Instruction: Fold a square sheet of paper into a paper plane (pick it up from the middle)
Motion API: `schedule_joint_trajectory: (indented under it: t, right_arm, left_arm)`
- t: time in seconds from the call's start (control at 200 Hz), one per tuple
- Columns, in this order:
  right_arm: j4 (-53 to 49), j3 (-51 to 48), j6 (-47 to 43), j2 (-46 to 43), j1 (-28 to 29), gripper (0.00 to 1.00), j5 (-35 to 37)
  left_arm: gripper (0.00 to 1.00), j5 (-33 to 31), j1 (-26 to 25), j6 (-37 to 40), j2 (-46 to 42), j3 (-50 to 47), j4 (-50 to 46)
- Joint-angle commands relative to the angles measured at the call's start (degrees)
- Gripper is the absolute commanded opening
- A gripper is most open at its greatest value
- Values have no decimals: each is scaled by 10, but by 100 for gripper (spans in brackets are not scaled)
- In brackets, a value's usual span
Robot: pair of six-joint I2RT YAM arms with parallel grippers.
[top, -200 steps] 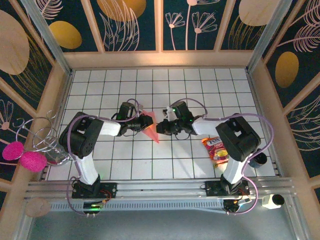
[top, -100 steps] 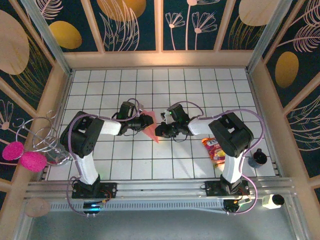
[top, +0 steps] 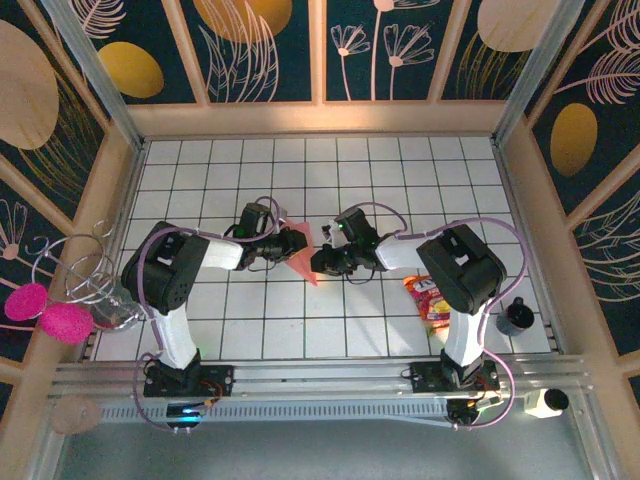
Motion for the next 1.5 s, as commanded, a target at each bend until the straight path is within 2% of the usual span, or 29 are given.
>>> schedule_joint_trajectory:
  t: [0.0, 0.44, 0.746, 1.006, 1.491]
  right_arm:
    - [-14, 11, -13, 12, 1, 13, 8]
    - [-23, 15, -17, 18, 2, 13, 6]
    - [-22, 10, -11, -41, 2, 14, 13]
    - [-25, -2, 2, -34, 26, 14, 6]
    - [-35, -6, 3, -9, 35, 14, 6]
  left_arm:
    - [22, 10, -3, 9, 14, 12, -9]
    - [22, 6, -3, 10, 24, 12, -14]
    - [22, 4, -3, 10, 21, 7, -14]
    - [23, 4, -2, 8, 14, 4, -11]
    - [22, 3, -3, 6, 18, -1, -7]
